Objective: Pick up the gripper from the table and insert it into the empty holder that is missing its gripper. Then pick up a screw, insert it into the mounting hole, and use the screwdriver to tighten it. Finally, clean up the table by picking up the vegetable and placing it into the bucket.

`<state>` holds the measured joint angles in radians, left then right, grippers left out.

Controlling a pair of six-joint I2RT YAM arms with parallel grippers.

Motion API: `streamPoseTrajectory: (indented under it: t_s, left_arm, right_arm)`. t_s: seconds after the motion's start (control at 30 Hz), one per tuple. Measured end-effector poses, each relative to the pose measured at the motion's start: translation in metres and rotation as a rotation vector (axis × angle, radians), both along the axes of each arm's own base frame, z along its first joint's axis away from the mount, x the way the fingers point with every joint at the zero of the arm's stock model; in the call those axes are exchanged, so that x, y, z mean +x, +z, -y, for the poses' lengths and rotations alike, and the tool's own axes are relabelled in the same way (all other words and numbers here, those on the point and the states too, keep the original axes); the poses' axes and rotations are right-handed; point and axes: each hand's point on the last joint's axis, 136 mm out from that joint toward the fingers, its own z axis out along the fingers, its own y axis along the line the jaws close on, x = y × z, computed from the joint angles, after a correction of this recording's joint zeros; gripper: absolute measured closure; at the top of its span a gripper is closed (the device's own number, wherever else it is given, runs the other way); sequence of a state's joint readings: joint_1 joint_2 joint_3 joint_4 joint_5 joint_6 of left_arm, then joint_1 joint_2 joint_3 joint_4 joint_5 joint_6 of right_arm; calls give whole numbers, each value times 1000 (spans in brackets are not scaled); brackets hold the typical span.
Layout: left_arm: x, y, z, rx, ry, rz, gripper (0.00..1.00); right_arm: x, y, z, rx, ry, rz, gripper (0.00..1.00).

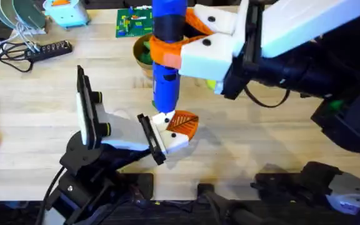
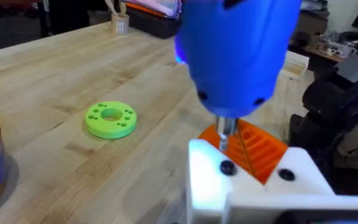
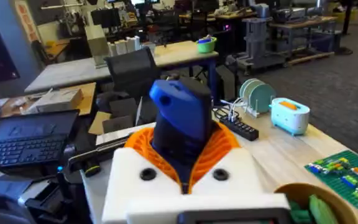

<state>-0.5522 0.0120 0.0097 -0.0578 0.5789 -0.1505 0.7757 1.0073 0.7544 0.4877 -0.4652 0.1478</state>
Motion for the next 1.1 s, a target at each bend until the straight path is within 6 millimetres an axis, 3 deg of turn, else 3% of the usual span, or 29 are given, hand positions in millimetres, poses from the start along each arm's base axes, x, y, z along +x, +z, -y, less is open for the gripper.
streamPoseTrajectory:
  t_s: [0.3, 0.73, 1.1]
  left_arm:
    - [0, 0, 0, 0, 0, 0, 986]
    - [0, 0, 0, 0, 0, 0, 986]
    - [0, 0, 0, 0, 0, 0, 986]
  right_arm:
    - [1, -11, -1, -27, 3, -57, 978]
    - [1, -4, -1, -3, 3, -38, 978]
    - [4, -11, -4, -14, 5, -69, 978]
